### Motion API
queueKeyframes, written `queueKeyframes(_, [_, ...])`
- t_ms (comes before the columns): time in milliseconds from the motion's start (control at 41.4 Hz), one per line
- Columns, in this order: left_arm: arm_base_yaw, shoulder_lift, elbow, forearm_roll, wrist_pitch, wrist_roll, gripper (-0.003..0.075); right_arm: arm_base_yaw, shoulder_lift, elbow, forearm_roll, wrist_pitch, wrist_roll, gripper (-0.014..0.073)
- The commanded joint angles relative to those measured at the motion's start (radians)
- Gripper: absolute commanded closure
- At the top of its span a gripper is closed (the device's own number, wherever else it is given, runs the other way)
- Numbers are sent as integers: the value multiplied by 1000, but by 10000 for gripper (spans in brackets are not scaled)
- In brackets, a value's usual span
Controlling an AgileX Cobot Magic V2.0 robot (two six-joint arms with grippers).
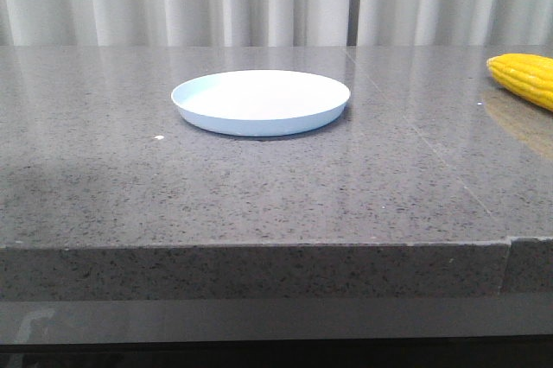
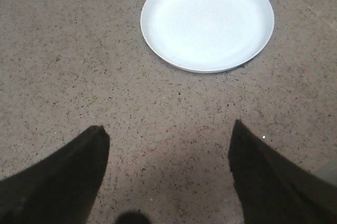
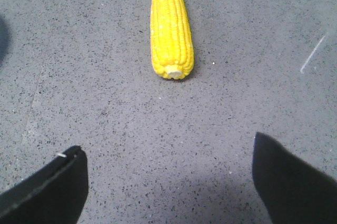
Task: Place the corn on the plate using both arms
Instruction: 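Lower the right gripper over the yellow corn cob and grasp it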
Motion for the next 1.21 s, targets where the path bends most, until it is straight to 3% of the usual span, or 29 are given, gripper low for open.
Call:
queueKeyframes(0, [-8, -66, 11, -1, -77, -16, 247, 3, 1, -33, -16, -63, -9, -61])
queueKeyframes(314, [-8, -110, 29, -3, -73, -16, 247, 3, 16, -34, -24, -86, -9, -61])
queueKeyframes(484, [-8, -108, 29, -3, -71, -16, 247, 3, 126, -72, -26, -118, -9, -61])
queueKeyframes(1185, [-8, -108, 29, -3, -71, -16, 247, 3, 823, -639, -79, 130, -15, -61])
